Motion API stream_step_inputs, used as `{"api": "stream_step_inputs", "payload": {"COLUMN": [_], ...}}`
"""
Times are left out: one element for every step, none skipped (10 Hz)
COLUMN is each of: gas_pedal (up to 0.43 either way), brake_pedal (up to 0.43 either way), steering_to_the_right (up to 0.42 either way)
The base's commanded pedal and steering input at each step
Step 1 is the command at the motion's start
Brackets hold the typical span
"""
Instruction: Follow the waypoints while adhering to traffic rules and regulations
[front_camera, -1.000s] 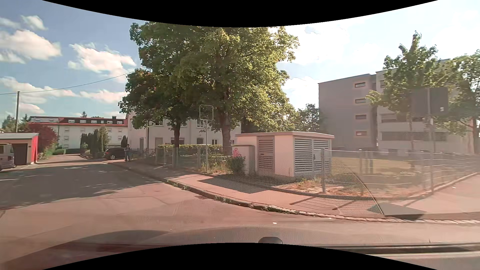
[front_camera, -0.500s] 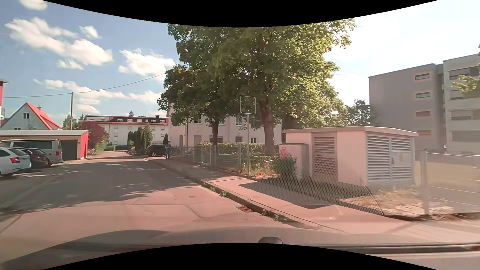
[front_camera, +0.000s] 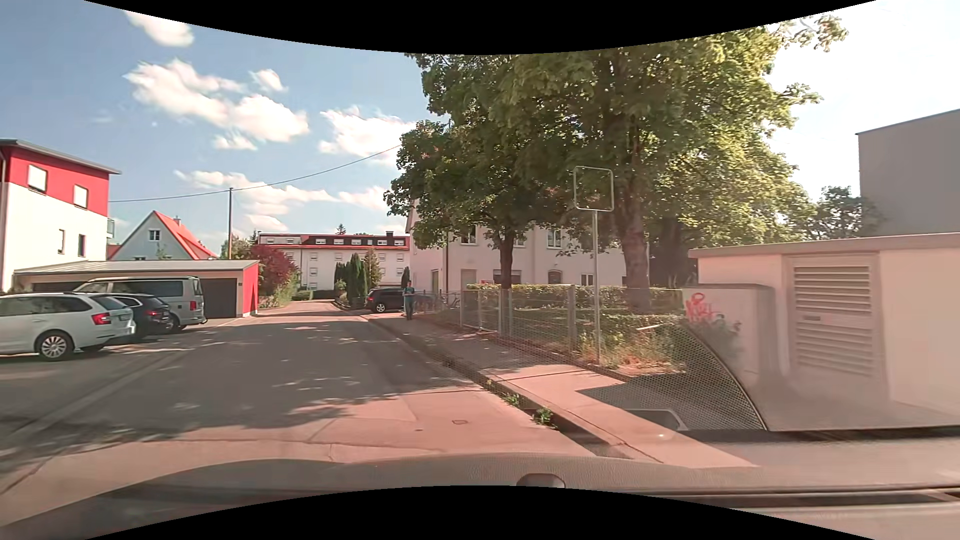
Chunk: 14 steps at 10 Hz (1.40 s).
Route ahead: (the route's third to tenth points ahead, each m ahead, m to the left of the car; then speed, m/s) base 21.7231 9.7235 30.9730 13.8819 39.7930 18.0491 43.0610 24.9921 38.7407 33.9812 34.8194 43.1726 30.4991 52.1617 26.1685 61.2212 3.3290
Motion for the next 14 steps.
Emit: {"api": "stream_step_inputs", "payload": {"gas_pedal": [0.0,0.0,0.0,0.0,0.0,0.0,0.0,0.0,0.0,0.0,0.0,0.0,0.0,0.0], "brake_pedal": [0.0,0.0,0.0,0.0,0.0,0.0,0.0,0.0,0.0,0.0,0.0,0.0,0.0,0.0], "steering_to_the_right": [-0.402,-0.394,-0.383,-0.372,-0.358,-0.341,-0.323,-0.296,-0.262,-0.227,-0.19,-0.148,-0.107,-0.075]}}
